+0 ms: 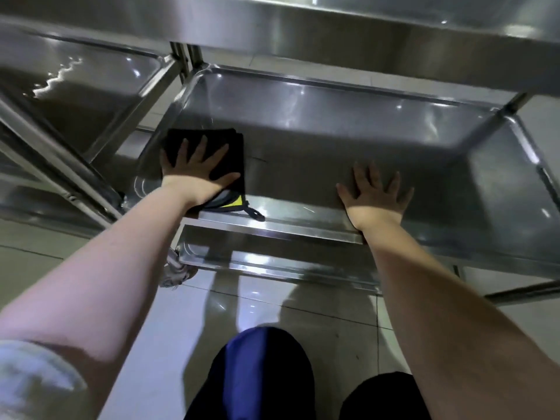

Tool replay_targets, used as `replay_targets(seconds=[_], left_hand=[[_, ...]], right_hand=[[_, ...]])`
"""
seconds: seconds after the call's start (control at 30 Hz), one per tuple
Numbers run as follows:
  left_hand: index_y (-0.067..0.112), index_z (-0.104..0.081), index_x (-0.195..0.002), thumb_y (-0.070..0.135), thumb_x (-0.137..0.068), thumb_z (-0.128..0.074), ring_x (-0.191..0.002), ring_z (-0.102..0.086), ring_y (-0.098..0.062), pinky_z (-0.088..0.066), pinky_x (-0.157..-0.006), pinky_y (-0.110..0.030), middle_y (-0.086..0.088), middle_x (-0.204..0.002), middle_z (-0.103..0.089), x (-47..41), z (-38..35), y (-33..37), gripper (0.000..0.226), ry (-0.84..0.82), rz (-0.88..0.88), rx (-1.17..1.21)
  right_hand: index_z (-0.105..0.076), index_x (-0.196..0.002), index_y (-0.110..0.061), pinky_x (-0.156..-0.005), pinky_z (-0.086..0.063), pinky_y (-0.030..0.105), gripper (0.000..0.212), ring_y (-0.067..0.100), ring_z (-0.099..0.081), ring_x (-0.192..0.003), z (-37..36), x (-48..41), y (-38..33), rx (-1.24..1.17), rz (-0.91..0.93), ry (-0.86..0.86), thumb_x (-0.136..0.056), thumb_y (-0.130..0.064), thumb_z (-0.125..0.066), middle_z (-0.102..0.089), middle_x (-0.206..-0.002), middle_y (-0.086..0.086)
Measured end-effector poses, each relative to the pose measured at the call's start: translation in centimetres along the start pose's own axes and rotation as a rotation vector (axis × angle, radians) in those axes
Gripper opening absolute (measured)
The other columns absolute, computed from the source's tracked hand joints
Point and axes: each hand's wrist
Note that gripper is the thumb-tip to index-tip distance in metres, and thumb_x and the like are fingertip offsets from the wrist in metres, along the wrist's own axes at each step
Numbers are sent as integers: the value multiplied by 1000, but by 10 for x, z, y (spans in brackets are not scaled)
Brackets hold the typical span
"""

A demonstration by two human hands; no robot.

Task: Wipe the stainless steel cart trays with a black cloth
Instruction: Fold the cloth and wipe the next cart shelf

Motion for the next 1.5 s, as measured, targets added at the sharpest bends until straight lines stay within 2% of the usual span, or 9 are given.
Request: replay_targets(seconds=[0.23, 0.37, 0.63, 0.8, 0.9, 1.07, 1.17, 1.33, 1.5], left_hand=[[58, -4, -148, 87, -79, -26, -150, 12, -30, 10, -110, -68, 4, -165, 9, 30, -13, 168, 78, -51, -308, 40], [59, -6, -148, 89, -77, -29, -151, 11, -21, 8, -116, -57, 0, -165, 11, 23, -9, 127, 80, -28, -288, 68], [63, 1, -145, 95, -70, -19, -151, 7, -21, 1, -120, -51, -2, -165, 9, 17, 6, -44, 84, -6, 62, 34], [63, 5, -145, 92, -75, -17, -151, 10, -25, 7, -117, -58, -3, -164, 13, 15, 2, -23, 78, -19, 60, -2], [61, 1, -146, 90, -77, -20, -151, 10, -27, 6, -114, -63, -5, -165, 11, 18, 1, 30, 78, -8, -53, -10], [60, -1, -147, 90, -76, -22, -150, 16, -24, 8, -114, -61, -2, -164, 14, 40, -8, 110, 80, -60, -215, 21], [59, -6, -148, 91, -75, -28, -151, 10, -18, 1, -118, -54, 0, -164, 12, 41, -4, 59, 83, -38, -220, 81], [57, -1, -148, 98, -67, -16, -151, 0, -24, -13, -117, -52, -6, -164, 10, 39, 12, -52, 92, -61, -12, 1], [60, 7, -145, 95, -71, -12, -150, 11, -32, 2, -115, -61, -8, -162, 18, 41, 3, -7, 84, -81, -35, -14]], right_hand=[[-3, -150, -53, -113, 5, 65, 70, 37, 7, -149, -2, -8, 3, 0, -1, 10, -86, -77, -18, 4, -163, -18], [-1, -149, -54, -112, 4, 66, 74, 36, 7, -149, -1, -12, 7, -7, 20, -12, -82, -81, -17, 5, -162, -20], [3, -149, -54, -109, 8, 71, 84, 38, 10, -148, 4, -8, 2, 19, 60, -54, -73, -88, -13, 7, -162, -19], [-2, -146, -61, -111, 9, 68, 69, 32, 6, -150, 9, 0, -7, 80, 516, -26, -83, -79, -22, 3, -160, -25], [-2, -146, -60, -115, 9, 62, 63, 22, 8, -151, 9, -1, -9, 88, 679, -36, -89, -72, -27, 2, -160, -24], [-1, -151, -52, -120, 7, 48, 74, 23, 6, -151, 10, -8, -9, 80, 590, -28, -86, -77, -28, 4, -162, -20], [-1, -150, -54, -120, 6, 46, 75, 21, 6, -151, 12, -9, -8, 69, 597, -46, -84, -78, -27, 4, -161, -21], [1, -149, -55, -120, 7, 46, 74, 20, 7, -151, 11, -9, -9, 78, 598, -39, -84, -79, -24, 4, -161, -21], [2, -149, -55, -120, 7, 46, 70, 21, 5, -151, 7, -6, -11, 105, 584, -19, -88, -76, -26, 5, -160, -23]])
Point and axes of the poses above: each hand's wrist, its own x-axis away from the middle knuckle, its own z-axis out of the back of the hand, y = z × x
